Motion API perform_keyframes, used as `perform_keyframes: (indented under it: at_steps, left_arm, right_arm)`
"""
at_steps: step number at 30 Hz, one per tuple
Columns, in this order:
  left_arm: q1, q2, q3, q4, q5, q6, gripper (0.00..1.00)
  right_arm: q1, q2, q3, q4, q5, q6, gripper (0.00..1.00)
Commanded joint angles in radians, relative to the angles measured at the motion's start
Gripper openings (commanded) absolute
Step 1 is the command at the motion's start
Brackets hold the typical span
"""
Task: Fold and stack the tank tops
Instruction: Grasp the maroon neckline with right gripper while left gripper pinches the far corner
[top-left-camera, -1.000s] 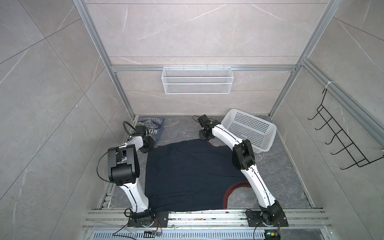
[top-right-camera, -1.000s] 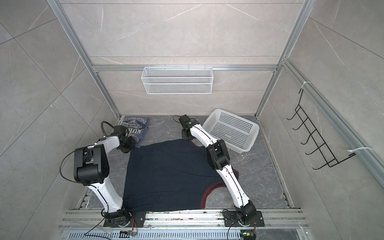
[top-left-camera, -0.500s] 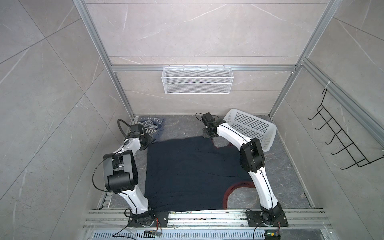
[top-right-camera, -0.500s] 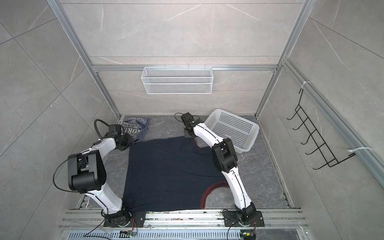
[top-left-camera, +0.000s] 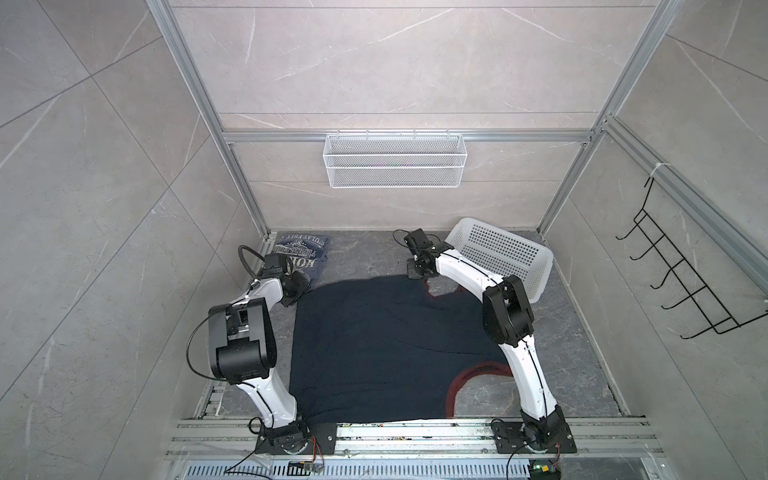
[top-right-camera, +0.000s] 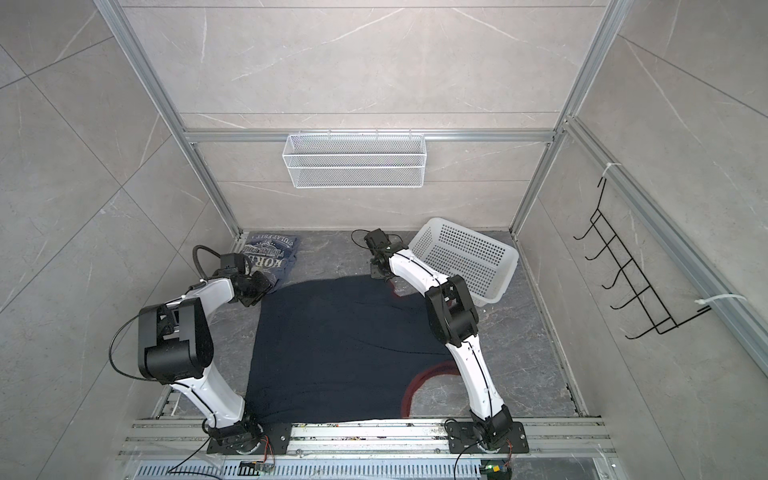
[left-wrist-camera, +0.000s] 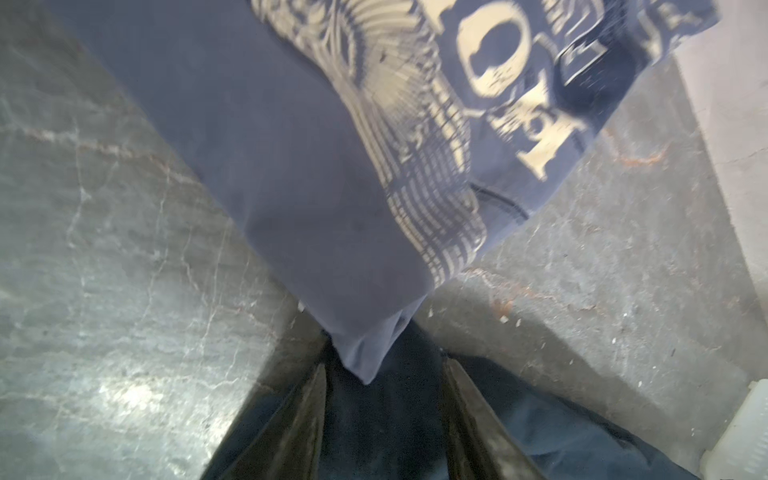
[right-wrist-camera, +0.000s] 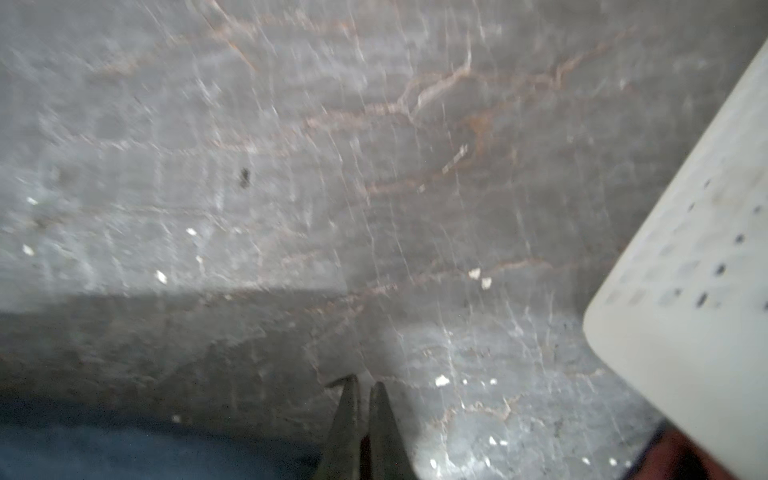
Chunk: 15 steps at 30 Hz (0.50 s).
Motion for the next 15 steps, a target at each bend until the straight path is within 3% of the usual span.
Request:
perform_keyframes:
  at_steps: [1, 8, 15]
  left_arm:
    - [-0.007, -0.029, -0.020, -0.012, 0.001, 0.014, 0.46]
    - [-0.041, -0.141, -0.162, 0.039, 0.005, -0.007, 0.29]
    - [-0.046, -0.252, -0.264, 0.089, 0.012, -0.034, 0.15]
  right_arm:
    - [-0.002, -0.093, -0.091, 0.051, -0.043, 0.036, 0.00]
    - [-0.001, -0.258, -0.391, 0.205, -0.100, 0.087, 0.00]
    - [0.004, -0.345, -0.546, 0.254, -0.092, 0.110, 0.00]
